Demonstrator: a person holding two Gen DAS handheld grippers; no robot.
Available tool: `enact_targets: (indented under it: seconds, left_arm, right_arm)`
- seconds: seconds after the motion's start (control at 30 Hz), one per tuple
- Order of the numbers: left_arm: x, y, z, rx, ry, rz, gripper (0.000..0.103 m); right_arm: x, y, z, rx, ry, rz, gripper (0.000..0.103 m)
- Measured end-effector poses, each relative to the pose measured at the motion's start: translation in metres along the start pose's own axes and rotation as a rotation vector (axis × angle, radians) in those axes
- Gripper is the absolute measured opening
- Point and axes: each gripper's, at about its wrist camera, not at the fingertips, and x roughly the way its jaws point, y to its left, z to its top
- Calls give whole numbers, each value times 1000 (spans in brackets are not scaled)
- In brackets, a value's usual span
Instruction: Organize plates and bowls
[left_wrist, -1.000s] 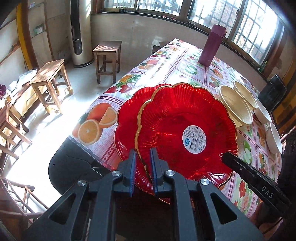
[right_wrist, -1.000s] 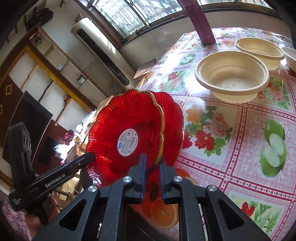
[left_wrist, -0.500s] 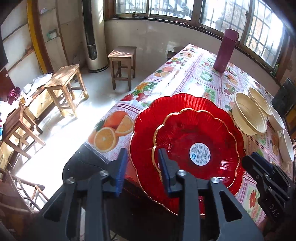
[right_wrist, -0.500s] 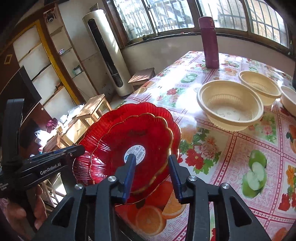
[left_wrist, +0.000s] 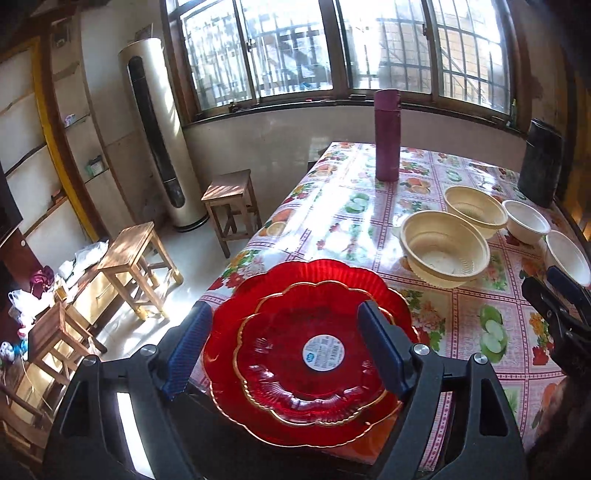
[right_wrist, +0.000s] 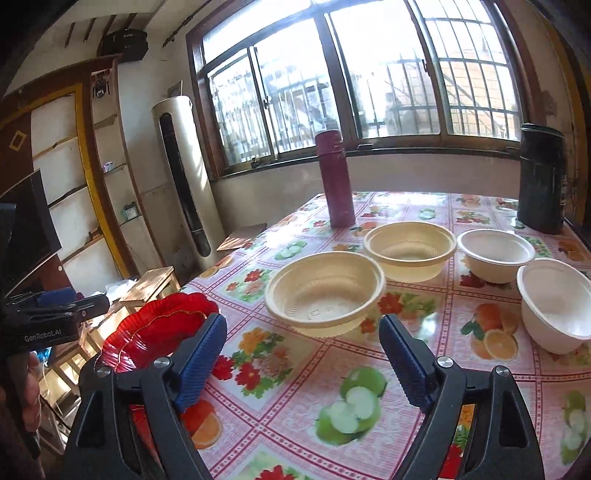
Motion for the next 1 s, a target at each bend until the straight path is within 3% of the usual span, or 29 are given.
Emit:
enact_targets:
  seconds: [0.17,0.47,0.7,1.0]
  left_arm:
    - [-4,-46,7,55,22,-108,82]
    - [-17,-113,22,154,-20,-150,82]
    - [-24,-137,34,159,-73,-180,83]
    - [-20,-152,38,145,-115,-192,84]
  right_arm:
    - [-14,-40,4,69,-49,-36,100]
    - [-38,-68,8,95,-102,-59,100]
    - [-51,-94,13,151,-143,-114,102]
    - [-58,-111,15,218,-162,-120,103]
